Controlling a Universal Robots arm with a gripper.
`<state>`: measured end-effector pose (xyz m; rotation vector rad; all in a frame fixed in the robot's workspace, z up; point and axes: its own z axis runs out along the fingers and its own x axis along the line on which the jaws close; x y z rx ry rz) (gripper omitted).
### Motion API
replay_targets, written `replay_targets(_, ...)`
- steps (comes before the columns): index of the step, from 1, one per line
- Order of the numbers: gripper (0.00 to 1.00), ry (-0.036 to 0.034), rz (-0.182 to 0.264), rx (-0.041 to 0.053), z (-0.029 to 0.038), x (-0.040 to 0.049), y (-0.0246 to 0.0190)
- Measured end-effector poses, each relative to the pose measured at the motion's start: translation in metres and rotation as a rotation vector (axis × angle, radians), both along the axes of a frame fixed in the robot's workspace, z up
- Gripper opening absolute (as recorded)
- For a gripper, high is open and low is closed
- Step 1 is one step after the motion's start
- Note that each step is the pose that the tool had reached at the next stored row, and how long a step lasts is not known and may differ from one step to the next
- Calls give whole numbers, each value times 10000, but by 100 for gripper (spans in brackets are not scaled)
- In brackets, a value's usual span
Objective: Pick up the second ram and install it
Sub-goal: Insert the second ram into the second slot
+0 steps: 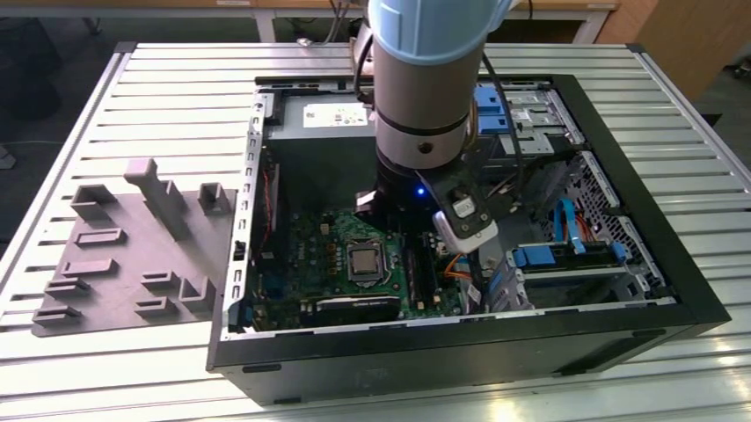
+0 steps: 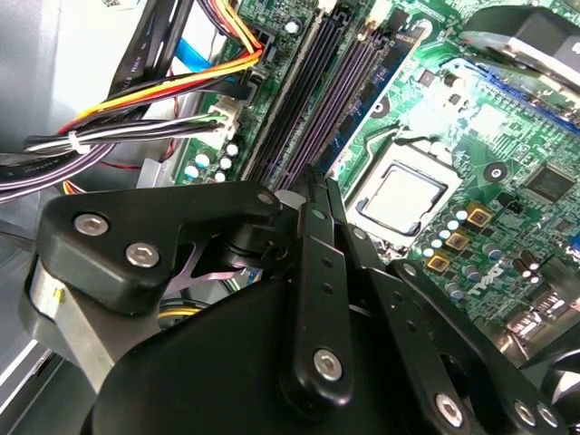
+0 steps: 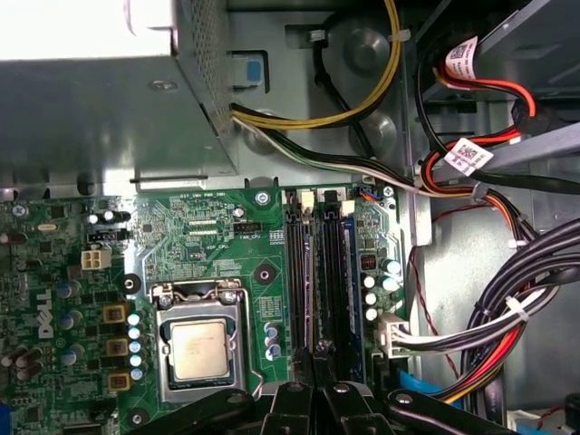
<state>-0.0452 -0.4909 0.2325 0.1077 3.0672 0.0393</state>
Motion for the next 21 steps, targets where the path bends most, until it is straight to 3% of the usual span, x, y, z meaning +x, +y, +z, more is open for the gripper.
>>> replay_targets(14, 12, -1, 313, 5, -3, 10, 1)
replay_targets(21, 12, -1, 329, 70, 6, 10, 0)
